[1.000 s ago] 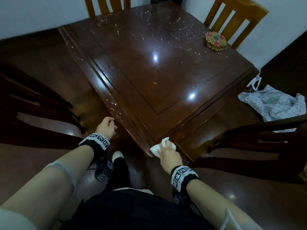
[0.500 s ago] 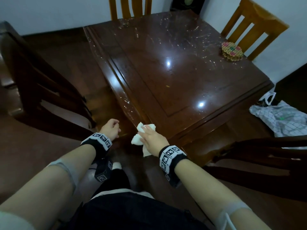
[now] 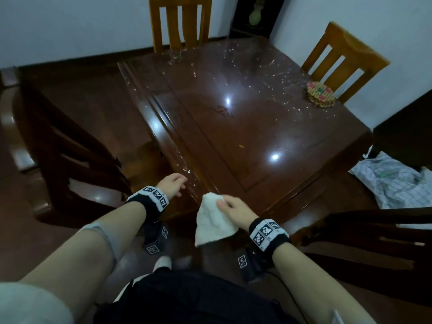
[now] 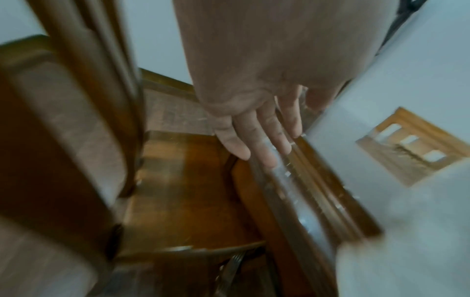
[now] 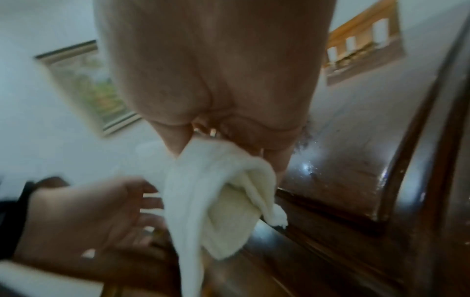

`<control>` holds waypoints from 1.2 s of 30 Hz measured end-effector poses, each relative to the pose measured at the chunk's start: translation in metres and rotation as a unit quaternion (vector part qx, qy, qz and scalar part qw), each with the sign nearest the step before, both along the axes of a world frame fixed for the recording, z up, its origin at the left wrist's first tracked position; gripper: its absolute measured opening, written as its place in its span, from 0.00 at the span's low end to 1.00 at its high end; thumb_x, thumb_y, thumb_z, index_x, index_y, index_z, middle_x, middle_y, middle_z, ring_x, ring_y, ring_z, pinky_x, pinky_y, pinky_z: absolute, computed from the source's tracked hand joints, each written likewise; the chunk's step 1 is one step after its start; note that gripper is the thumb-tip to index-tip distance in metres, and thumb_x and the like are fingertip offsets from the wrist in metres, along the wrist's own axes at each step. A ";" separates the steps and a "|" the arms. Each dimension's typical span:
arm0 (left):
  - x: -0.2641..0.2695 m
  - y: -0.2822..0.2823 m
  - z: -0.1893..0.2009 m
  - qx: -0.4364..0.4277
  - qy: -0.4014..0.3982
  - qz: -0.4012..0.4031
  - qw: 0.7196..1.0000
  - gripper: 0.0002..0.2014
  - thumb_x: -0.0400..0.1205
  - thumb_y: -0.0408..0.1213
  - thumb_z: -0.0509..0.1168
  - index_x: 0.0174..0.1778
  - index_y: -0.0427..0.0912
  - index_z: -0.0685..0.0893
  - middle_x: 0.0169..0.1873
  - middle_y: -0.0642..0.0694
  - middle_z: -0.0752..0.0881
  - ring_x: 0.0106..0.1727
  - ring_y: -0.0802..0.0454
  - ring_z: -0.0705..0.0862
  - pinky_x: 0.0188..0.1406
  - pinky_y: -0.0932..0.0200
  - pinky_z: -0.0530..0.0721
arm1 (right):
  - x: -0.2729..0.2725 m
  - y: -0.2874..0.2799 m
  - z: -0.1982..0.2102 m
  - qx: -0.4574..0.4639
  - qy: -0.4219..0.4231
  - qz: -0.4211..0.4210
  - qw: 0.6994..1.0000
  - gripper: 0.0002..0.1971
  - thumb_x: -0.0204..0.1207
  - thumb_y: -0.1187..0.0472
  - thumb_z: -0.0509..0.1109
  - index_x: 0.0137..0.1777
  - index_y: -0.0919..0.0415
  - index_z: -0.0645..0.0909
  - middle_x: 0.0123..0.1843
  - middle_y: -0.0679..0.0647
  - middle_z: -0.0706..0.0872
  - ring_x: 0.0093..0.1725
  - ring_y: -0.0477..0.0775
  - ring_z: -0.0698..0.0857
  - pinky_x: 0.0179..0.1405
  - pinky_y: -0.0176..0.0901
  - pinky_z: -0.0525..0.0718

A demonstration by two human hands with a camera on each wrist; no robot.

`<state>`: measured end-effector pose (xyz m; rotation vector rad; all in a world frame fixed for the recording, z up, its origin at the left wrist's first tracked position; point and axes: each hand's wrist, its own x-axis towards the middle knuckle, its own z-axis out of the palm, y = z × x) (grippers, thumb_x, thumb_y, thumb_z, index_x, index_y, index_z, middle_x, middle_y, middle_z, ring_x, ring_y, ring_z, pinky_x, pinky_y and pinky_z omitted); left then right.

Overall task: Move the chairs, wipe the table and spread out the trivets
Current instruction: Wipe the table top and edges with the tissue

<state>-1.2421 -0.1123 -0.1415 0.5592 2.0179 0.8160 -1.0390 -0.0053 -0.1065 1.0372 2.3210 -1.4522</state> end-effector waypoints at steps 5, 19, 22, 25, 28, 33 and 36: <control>-0.009 0.024 0.022 0.048 0.020 -0.112 0.992 0.15 0.88 0.48 0.52 0.63 0.50 0.82 0.53 0.53 0.83 0.59 0.50 0.82 0.65 0.51 0.78 | -0.024 0.014 0.021 -0.014 0.111 -0.149 0.982 0.16 0.87 0.57 0.58 0.61 0.69 0.81 0.62 0.49 0.71 0.59 0.45 0.76 0.58 0.34 0.75; -0.021 0.059 0.069 0.181 -0.049 -0.182 0.965 0.20 0.85 0.49 0.60 0.44 0.34 0.86 0.39 0.44 0.85 0.43 0.51 0.83 0.56 0.50 0.79 | -0.054 0.040 0.042 -0.021 0.159 -0.209 0.965 0.13 0.88 0.57 0.55 0.60 0.58 0.81 0.55 0.53 0.86 0.57 0.52 0.83 0.58 0.45 0.81; -0.016 0.062 0.076 0.129 -0.121 -0.217 0.960 0.25 0.85 0.52 0.58 0.55 0.30 0.85 0.43 0.41 0.87 0.43 0.48 0.85 0.49 0.53 0.82 | -0.055 0.039 0.042 -0.026 0.161 -0.197 0.967 0.13 0.88 0.57 0.55 0.61 0.56 0.81 0.60 0.54 0.86 0.63 0.53 0.83 0.66 0.49 0.79; -0.011 0.062 0.082 0.112 -0.141 -0.196 0.964 0.28 0.85 0.56 0.57 0.51 0.32 0.87 0.36 0.45 0.88 0.36 0.53 0.85 0.38 0.61 0.81 | -0.056 0.038 0.046 -0.025 0.166 -0.191 0.967 0.13 0.88 0.57 0.55 0.62 0.54 0.81 0.59 0.51 0.86 0.63 0.50 0.82 0.66 0.44 0.78; -0.009 0.061 0.086 0.125 -0.140 -0.178 0.966 0.23 0.85 0.55 0.57 0.49 0.40 0.89 0.39 0.47 0.91 0.40 0.54 0.88 0.40 0.62 0.82 | -0.055 0.035 0.052 -0.029 0.167 -0.166 0.971 0.12 0.88 0.58 0.56 0.59 0.55 0.81 0.53 0.48 0.86 0.53 0.42 0.83 0.51 0.30 0.79; -0.009 0.055 0.086 0.192 -0.100 -0.160 0.963 0.21 0.85 0.47 0.62 0.51 0.30 0.88 0.45 0.39 0.87 0.46 0.50 0.84 0.49 0.58 0.80 | -0.052 0.035 0.059 -0.022 0.161 -0.134 0.978 0.14 0.87 0.58 0.57 0.62 0.60 0.82 0.54 0.50 0.86 0.52 0.41 0.83 0.47 0.26 0.79; -0.008 0.053 0.087 0.216 -0.057 -0.160 0.962 0.16 0.85 0.42 0.63 0.47 0.32 0.89 0.43 0.37 0.87 0.44 0.50 0.83 0.48 0.54 0.81 | -0.050 0.036 0.061 0.004 0.167 -0.121 0.978 0.15 0.87 0.57 0.58 0.67 0.58 0.81 0.61 0.46 0.83 0.58 0.39 0.80 0.57 0.26 0.75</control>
